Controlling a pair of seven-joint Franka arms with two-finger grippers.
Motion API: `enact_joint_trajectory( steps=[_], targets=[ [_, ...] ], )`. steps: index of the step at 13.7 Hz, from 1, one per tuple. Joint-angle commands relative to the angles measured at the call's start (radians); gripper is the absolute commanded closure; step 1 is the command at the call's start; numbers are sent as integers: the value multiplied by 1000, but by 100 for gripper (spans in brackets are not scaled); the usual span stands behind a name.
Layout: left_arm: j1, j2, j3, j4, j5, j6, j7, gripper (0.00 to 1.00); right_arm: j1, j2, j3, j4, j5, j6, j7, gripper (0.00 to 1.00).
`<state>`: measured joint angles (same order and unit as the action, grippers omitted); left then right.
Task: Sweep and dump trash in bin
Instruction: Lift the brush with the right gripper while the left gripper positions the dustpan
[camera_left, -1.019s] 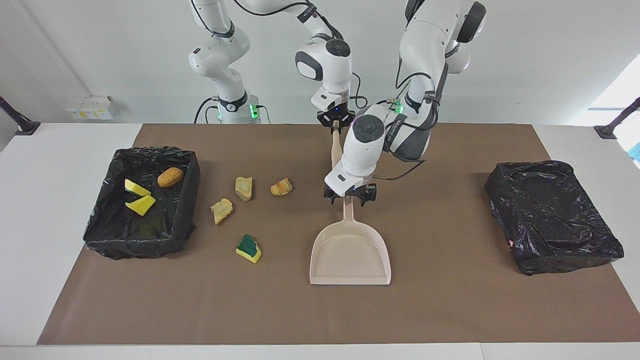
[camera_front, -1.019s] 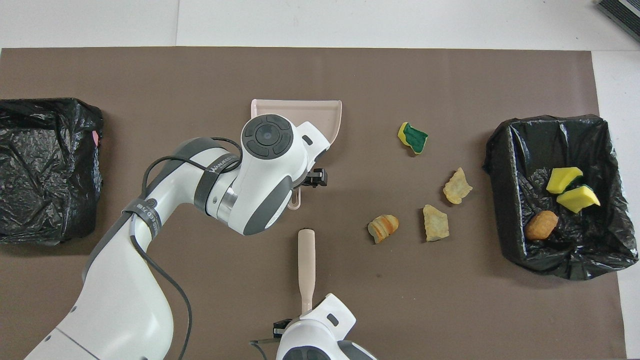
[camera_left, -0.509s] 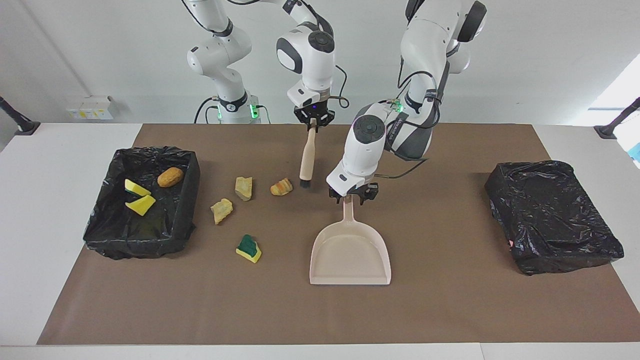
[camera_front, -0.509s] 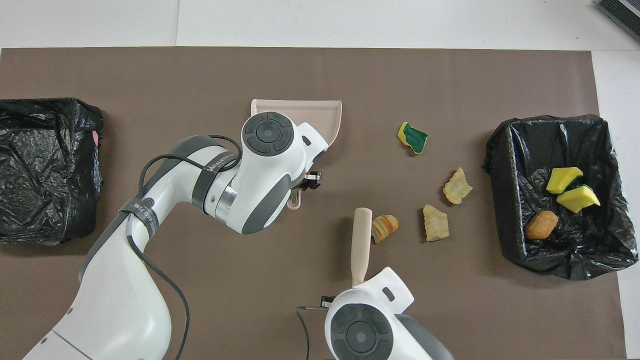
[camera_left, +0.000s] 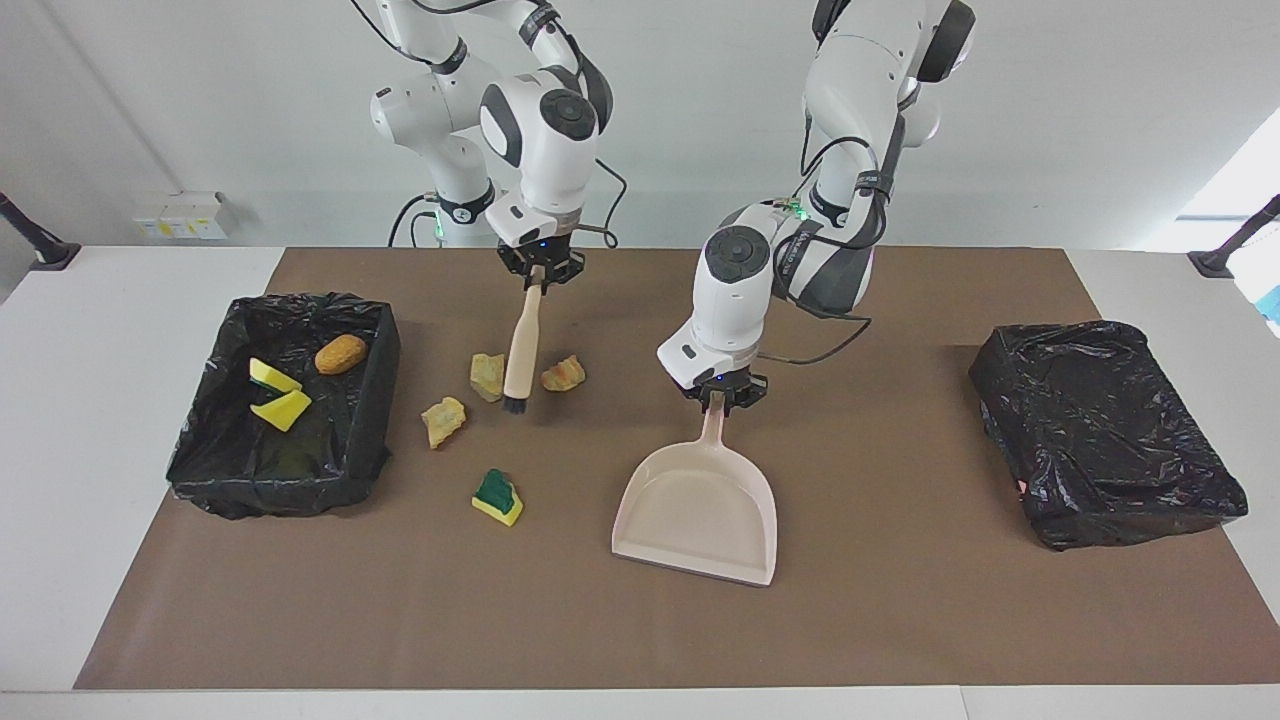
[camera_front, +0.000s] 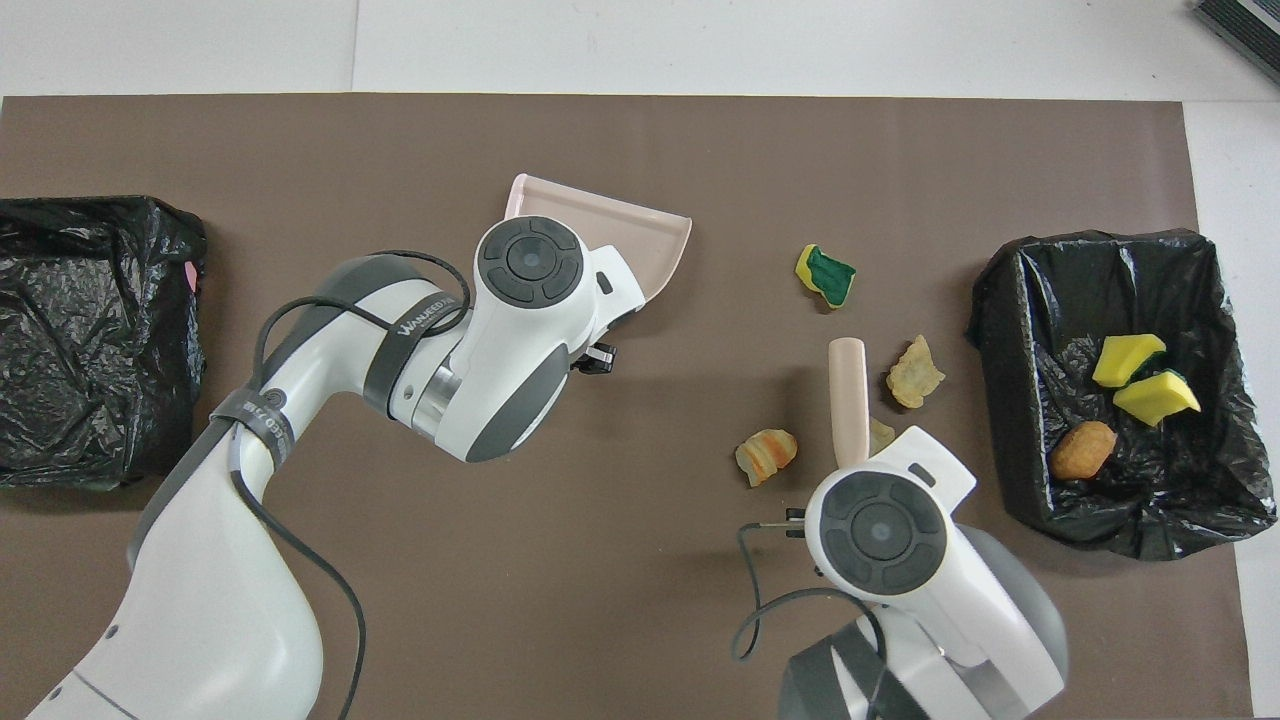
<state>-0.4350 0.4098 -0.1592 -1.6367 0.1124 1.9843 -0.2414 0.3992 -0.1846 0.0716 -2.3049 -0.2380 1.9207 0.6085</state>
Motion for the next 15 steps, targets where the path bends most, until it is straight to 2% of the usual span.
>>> enact_joint_trajectory(
  steps=[1,4,6,9,11,12,15],
  targets=[
    [70,-94,0,-8,20,-114,228,100,-91,-7,14,-13,-116,7,-133,100],
    [148,-172,3,-17,24,-223,478,100,-212,26,17,-24,-181,112,-263,100],
    [205,-261,3,-43,24,-316,665,100,-278,80,17,-36,-211,173,-277,100],
    [233,-357,3,-127,59,-325,748,100,-280,74,19,-54,-216,166,-343,100],
    [231,-416,1,-159,75,-318,772,100,-278,70,20,-65,-173,158,-392,100],
    [236,-424,3,-163,73,-318,833,100,-273,67,20,-67,-118,150,-407,100],
    [274,-477,3,-259,72,-300,1092,100,-228,56,20,-74,46,115,-429,100]
  ],
)
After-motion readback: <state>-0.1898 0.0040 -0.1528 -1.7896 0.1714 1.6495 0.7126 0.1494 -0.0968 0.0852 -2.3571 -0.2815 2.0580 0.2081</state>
